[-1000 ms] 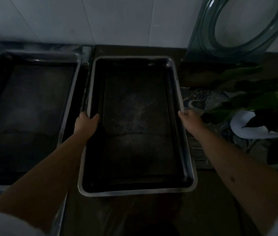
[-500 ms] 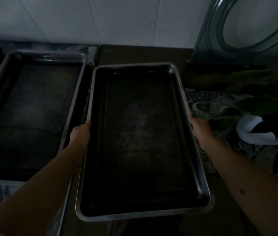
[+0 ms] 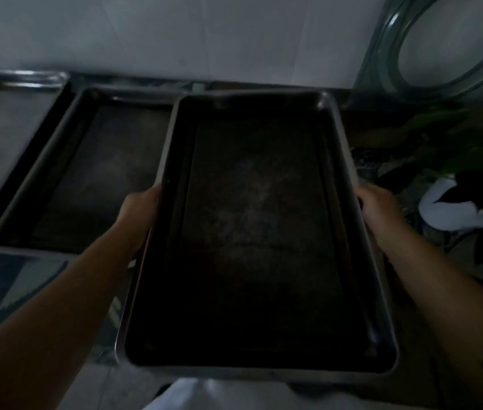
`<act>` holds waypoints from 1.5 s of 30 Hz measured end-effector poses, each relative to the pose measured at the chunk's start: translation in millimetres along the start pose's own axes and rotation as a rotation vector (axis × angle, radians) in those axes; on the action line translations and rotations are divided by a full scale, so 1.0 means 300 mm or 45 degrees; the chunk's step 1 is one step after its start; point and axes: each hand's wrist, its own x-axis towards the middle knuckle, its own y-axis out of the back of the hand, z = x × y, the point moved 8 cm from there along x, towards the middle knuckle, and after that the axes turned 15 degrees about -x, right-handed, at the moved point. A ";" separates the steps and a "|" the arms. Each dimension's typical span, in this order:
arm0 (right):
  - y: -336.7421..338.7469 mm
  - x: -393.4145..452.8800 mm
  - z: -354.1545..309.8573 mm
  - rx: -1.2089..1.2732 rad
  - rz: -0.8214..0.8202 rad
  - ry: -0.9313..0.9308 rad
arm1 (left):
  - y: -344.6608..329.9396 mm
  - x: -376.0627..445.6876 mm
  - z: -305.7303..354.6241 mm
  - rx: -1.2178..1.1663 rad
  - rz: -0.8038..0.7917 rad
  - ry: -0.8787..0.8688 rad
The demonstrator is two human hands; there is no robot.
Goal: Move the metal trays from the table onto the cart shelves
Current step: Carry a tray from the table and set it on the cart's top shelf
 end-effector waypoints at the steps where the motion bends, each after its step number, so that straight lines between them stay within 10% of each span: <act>1: -0.013 -0.030 -0.004 0.024 -0.024 -0.012 | 0.015 -0.017 -0.008 0.050 -0.028 -0.034; 9: -0.131 -0.120 -0.108 0.031 -0.070 0.149 | 0.262 -0.138 -0.163 0.190 0.145 -0.106; 20: -0.664 -0.314 -0.427 -0.208 -0.481 0.601 | 0.846 -0.598 -0.473 -0.232 0.884 0.138; 45: -1.546 -1.717 -0.820 -0.529 -1.089 1.467 | 1.587 -1.790 -1.189 -0.586 1.675 0.177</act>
